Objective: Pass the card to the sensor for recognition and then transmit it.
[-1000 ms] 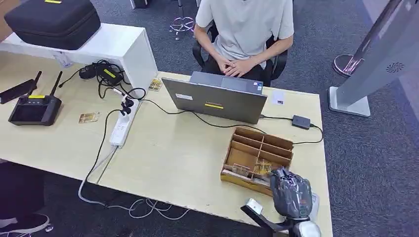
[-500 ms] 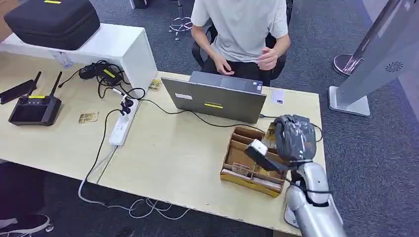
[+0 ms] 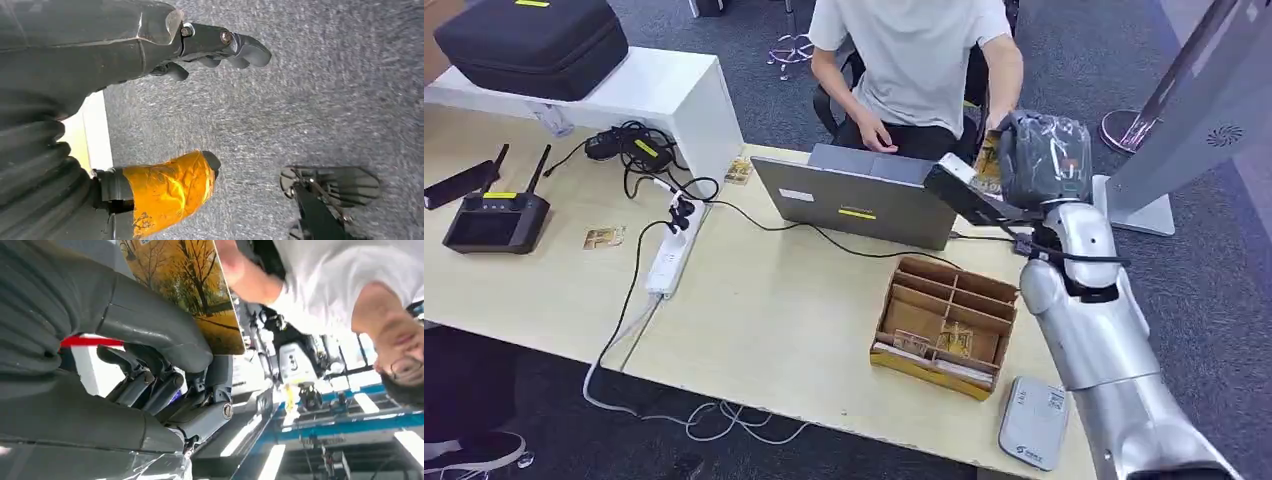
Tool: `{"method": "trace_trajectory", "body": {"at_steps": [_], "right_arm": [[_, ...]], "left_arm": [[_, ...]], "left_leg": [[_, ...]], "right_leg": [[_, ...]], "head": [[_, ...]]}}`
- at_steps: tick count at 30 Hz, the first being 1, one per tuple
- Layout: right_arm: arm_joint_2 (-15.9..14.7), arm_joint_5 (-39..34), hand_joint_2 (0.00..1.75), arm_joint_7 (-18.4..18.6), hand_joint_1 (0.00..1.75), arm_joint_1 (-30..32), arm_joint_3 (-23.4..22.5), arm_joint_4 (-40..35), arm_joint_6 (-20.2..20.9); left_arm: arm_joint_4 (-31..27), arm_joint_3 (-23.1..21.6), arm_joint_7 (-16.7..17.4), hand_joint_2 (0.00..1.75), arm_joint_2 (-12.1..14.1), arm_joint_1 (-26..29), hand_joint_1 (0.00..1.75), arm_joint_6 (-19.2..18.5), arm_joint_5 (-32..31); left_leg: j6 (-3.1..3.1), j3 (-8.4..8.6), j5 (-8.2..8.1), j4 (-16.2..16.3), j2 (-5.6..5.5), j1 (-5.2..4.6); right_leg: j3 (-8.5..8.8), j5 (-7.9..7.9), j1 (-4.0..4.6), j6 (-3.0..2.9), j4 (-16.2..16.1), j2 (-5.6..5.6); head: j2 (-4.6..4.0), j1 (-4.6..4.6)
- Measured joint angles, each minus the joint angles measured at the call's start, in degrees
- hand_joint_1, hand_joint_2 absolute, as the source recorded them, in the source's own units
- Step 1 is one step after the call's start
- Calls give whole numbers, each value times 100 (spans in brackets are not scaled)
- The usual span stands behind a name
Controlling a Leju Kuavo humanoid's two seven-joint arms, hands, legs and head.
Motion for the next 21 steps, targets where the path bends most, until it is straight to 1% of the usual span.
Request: {"method": "trace_trajectory", "body": {"at_steps": [2,5,8,11,13,17,21], "right_arm": [[83,61,175,107,175,-258,0,280,-120],[159,81,175,146,175,-482,4,531,-168],[203,109,175,157,175,-598,7,710,-238],[249,185,175,337,175,-733,7,936,-336],[264,199,175,391,175,-820,4,1093,-413],[295,207,175,389,175,-923,-31,1392,-533],[297,207,175,389,175,-936,-39,1538,-553]], "left_arm": [[0,0,2,175,-52,-49,0,15,-15],[0,-2,4,175,-94,-87,0,20,-35],[0,-2,4,175,-111,-105,0,17,-44],[2,-2,2,175,-129,-125,0,-4,-44],[2,-2,2,175,-153,-138,0,-4,-44],[4,-2,2,175,-190,-160,0,-4,-41],[13,0,2,175,-205,-168,0,-4,-41]], "left_leg": [[-3,1,2,0,0,0],[-5,1,3,0,-1,0],[-5,0,3,0,-2,0],[-5,0,3,0,-1,0],[-5,0,3,0,-2,0],[-5,1,3,0,-2,0],[-5,1,3,0,-2,0]], "right_leg": [[1,0,0,0,0,-2],[1,1,0,0,1,-1],[0,0,0,0,1,-2],[-1,0,0,0,1,-1],[-1,0,0,0,1,-2],[-1,0,1,0,1,-1],[-1,1,1,0,1,-1]], "head": [[0,0],[0,2],[0,0],[0,0],[0,0],[0,2],[0,2]]}}
